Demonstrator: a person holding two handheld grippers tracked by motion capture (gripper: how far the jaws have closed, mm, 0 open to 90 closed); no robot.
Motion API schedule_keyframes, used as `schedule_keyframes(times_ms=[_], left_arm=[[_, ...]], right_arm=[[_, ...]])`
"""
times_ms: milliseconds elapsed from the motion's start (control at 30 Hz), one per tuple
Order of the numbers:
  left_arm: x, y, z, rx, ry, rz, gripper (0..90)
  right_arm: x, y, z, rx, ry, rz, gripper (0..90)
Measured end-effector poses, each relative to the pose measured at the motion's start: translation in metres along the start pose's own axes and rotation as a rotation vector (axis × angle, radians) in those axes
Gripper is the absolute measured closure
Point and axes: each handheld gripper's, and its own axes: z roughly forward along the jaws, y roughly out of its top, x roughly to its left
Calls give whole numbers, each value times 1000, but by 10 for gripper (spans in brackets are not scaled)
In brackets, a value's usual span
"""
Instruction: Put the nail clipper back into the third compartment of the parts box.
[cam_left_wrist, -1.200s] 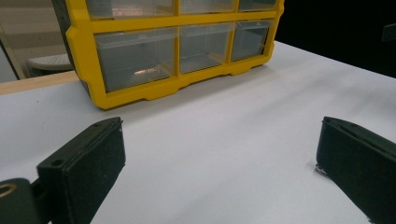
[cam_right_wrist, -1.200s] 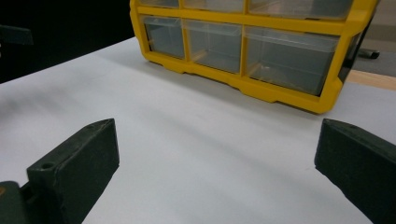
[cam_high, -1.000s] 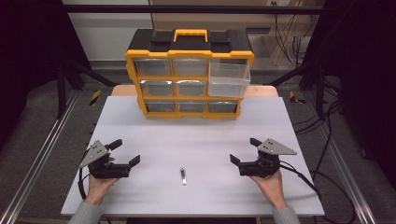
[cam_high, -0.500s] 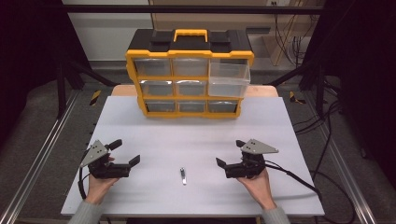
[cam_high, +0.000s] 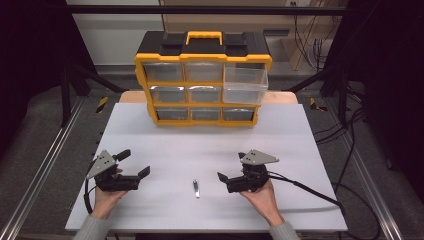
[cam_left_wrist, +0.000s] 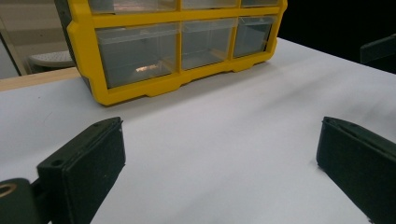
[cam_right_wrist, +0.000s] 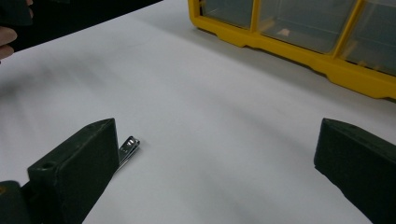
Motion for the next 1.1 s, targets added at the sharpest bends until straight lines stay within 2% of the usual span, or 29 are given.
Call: schedule_keyframes(times_ms=[400, 533, 800, 833, 1100], left_arm=[[0, 0, 0, 1, 0, 0, 13], [0, 0, 0, 1, 0, 0, 13], [0, -1, 1, 5, 1, 3, 13], [0, -1, 1, 5, 1, 3, 13], [0, -1, 1, 6, 1, 3, 13]], right_arm=[[14, 5, 18, 24, 18, -2, 14], [24, 6, 29, 55, 25, -29, 19], [34, 6, 44, 91, 46, -34, 29], [37, 6, 48, 106, 42, -47, 32], [45, 5, 61, 145, 48, -61, 41]])
